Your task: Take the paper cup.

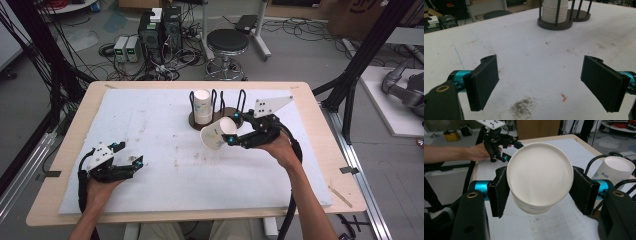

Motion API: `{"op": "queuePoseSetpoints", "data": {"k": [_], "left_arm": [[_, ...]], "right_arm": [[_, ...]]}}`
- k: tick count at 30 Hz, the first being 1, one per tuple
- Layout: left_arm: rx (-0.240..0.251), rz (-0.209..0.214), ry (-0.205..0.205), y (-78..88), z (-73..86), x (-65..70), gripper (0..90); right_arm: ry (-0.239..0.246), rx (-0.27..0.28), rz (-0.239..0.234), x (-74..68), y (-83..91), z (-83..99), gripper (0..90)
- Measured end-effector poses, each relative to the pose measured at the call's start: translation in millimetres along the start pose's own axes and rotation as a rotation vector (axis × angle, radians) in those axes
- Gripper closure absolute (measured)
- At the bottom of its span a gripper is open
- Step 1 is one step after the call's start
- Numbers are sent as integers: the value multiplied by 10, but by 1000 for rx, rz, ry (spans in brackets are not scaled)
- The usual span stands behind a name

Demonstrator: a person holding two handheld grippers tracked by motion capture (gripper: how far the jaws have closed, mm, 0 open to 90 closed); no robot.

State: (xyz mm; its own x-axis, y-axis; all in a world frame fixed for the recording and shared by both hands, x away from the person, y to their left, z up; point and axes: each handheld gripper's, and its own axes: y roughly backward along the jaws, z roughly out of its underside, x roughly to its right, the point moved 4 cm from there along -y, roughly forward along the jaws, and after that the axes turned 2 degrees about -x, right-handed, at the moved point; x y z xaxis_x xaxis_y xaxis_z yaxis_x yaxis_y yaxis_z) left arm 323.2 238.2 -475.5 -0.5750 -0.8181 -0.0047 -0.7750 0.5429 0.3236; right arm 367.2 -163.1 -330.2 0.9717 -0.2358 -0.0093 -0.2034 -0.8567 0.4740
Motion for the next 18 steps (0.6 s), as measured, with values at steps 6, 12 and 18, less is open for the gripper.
{"op": "queuePoseSetpoints", "data": {"k": [6, 12, 18], "left_arm": [[1, 4, 2, 0, 0, -2, 146], [0, 2, 2, -1, 0, -3, 147], [-1, 3, 0, -2, 0, 0, 146]], "right_arm": [[3, 56, 14, -99, 12, 163, 374], [-5, 97, 2, -173, -44, 282, 374], [-18, 126, -12, -200, -103, 359, 373]]}}
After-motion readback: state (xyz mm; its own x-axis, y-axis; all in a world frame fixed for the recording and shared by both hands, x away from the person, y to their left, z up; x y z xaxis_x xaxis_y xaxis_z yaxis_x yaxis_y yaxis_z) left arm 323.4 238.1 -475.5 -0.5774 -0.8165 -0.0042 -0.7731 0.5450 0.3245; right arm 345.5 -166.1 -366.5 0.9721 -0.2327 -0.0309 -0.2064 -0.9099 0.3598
